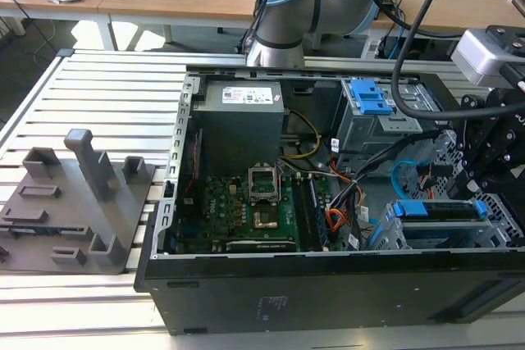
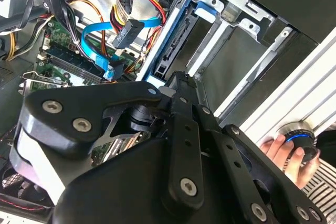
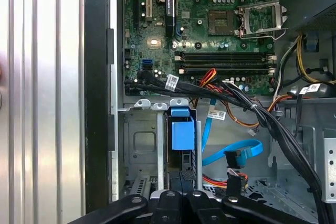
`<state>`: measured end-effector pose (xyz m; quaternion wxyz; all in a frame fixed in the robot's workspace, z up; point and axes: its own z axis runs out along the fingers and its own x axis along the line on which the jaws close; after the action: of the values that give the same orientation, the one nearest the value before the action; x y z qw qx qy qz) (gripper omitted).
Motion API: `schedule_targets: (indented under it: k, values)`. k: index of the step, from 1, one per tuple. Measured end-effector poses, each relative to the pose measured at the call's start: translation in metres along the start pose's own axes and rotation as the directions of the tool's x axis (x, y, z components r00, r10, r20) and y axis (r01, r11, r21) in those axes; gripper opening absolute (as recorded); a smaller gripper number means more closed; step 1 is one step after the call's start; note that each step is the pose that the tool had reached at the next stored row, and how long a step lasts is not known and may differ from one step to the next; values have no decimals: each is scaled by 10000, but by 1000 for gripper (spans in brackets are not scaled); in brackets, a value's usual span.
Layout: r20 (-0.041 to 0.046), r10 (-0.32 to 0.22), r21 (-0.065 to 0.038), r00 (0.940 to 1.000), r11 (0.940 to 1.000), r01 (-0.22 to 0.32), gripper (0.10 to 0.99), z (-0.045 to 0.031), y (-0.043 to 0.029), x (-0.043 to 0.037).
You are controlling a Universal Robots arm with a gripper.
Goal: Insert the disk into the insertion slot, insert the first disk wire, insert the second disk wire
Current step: 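Insert the first disk wire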
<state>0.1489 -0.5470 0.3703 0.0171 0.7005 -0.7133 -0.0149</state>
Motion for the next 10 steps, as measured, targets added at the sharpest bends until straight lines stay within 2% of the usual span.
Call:
schedule_targets:
  k: [9,10]
  values:
    - [1,0,0,10000,10000,0,106,2,0,0]
    - [0,0,0,10000,10000,0,169,2,0,0]
